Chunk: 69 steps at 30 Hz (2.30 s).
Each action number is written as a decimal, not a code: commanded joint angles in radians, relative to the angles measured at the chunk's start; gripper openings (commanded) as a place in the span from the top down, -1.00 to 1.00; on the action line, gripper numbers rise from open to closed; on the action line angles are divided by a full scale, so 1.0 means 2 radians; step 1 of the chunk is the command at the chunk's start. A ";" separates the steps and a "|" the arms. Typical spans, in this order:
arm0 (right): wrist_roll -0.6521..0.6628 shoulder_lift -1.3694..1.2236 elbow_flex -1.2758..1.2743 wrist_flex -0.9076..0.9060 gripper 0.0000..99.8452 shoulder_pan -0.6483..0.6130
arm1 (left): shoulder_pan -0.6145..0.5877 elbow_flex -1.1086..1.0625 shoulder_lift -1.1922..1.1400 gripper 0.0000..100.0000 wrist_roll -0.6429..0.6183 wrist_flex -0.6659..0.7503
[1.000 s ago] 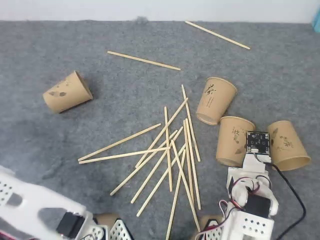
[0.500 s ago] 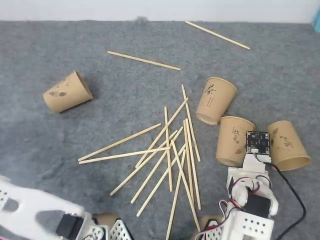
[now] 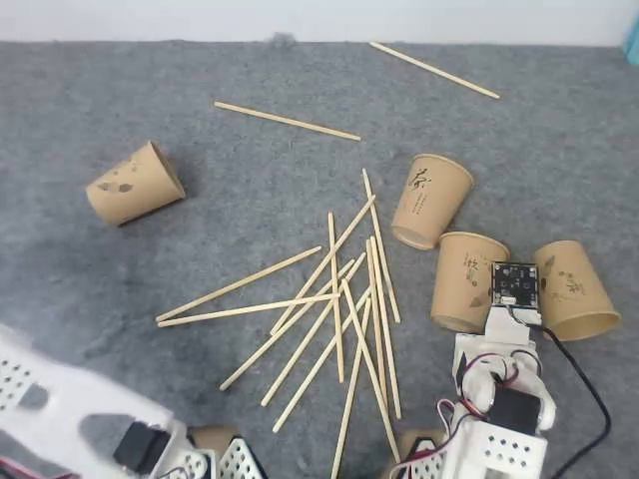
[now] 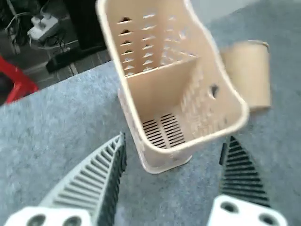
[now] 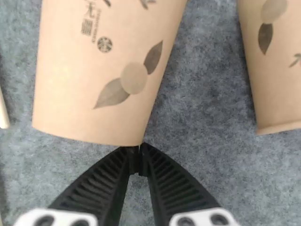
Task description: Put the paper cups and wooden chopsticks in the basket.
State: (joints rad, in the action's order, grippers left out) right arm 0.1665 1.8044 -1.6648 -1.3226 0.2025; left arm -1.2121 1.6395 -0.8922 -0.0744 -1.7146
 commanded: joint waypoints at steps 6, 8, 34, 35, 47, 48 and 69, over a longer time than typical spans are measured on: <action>0.006 0.007 -0.009 0.007 0.98 0.005 | 0.068 0.007 0.049 0.39 0.027 0.002; 0.006 0.007 -0.009 0.007 0.98 0.005 | 0.081 -0.007 0.038 0.39 0.044 0.018; 0.006 0.007 -0.009 0.007 0.98 0.005 | 0.065 -0.024 -0.087 0.50 0.224 -0.021; 0.006 0.007 -0.009 0.007 0.98 0.005 | 0.061 -0.024 -0.091 0.57 0.224 -0.021; 0.006 0.007 -0.009 0.007 0.98 0.005 | 0.018 -0.025 -0.041 0.98 0.126 -0.021; 0.006 0.007 -0.009 0.007 0.98 0.005 | 0.014 -0.026 -0.030 0.98 0.104 -0.022; 0.006 0.007 -0.009 0.007 0.98 0.005 | 0.125 -0.645 0.469 0.98 0.074 -0.021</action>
State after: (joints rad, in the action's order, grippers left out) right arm 0.1665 1.8044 -1.6648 -1.3226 0.2025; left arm -1.0495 0.5455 -0.2140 0.0545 -1.7269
